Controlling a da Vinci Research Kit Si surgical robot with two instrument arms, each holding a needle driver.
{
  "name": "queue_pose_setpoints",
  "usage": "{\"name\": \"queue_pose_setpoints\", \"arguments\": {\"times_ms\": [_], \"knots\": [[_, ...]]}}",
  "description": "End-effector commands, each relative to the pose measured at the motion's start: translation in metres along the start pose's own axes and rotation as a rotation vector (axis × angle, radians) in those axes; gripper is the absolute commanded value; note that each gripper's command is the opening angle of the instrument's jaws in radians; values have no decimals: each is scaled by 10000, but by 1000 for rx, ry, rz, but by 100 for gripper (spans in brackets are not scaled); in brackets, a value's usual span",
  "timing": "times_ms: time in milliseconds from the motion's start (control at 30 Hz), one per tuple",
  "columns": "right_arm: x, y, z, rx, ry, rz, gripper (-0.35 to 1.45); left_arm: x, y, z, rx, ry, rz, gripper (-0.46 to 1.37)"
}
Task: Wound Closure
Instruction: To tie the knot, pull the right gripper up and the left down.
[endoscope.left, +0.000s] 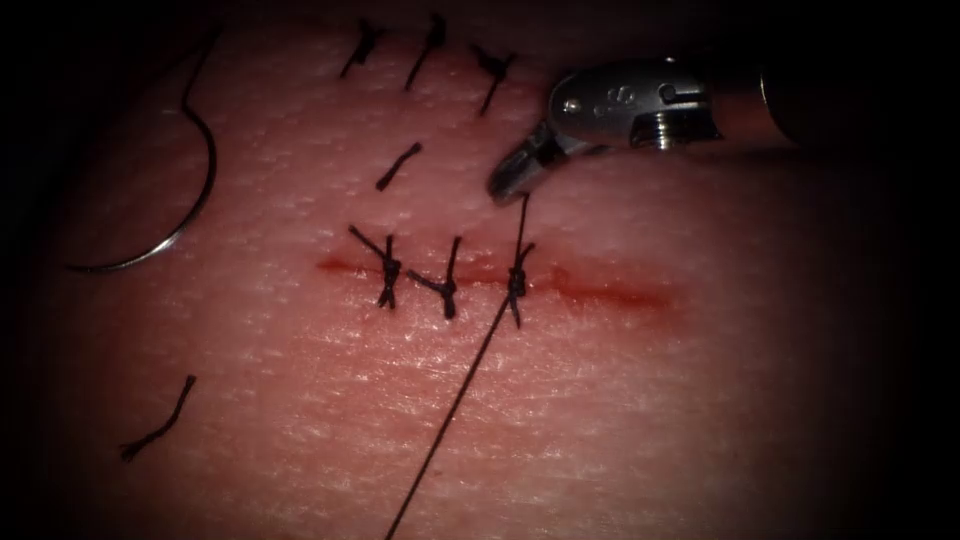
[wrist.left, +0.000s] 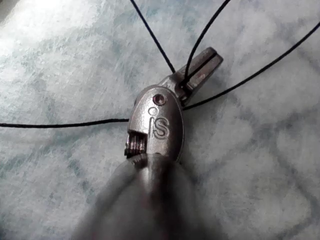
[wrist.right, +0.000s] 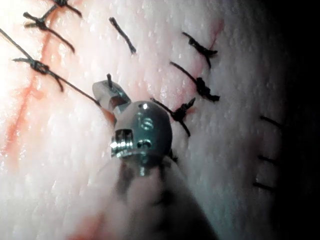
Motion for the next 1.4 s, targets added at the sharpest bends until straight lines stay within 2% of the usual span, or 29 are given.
{"name": "queue_pose_setpoints", "arguments": {"times_ms": [33, 100, 133, 167, 267, 433, 700, 867, 1000, 1133, 1300, 1400], "knots": [[1, -1, -3, -19, -2, 13, -35, -1, -1, 1, -10, 0, -2, -35], [2, -2, -7, -60, -13, 32, -35, -1, -1, 1, -16, -2, -2, -35], [3, 0, -12, -131, -25, 32, -35, -1, -1, 1, -19, 0, -2, -35], [4, 0, -16, -161, -37, 21, -35, -1, -1, 1, -21, 0, -2, -35], [9, 0, -29, -221, -70, 0, -35, -3, 0, -4, -18, 0, -2, -35], [25, -11, -33, -200, -41, -8, -35, -10, 2, -14, -29, -4, -5, -35], [35, -31, -30, -231, -78, -28, -35, -21, 8, -38, -68, -1, -20, -35], [40, -42, -26, -237, -105, -67, -35, -26, 17, -63, -179, 6, -54, -35], [39, -43, -30, -269, -145, -83, -35, -29, 18, -67, -213, -2, -69, -35], [40, -42, -39, -308, -146, -95, -35, -29, 19, -70, -251, 1, -73, -35], [44, -41, -49, -330, -174, -138, -35, -36, 23, -87, -282, -6, -75, -35], [43, -39, -52, -346, -178, -146, -35, -37, 26, -96, -325, -17, -81, -35]]}}
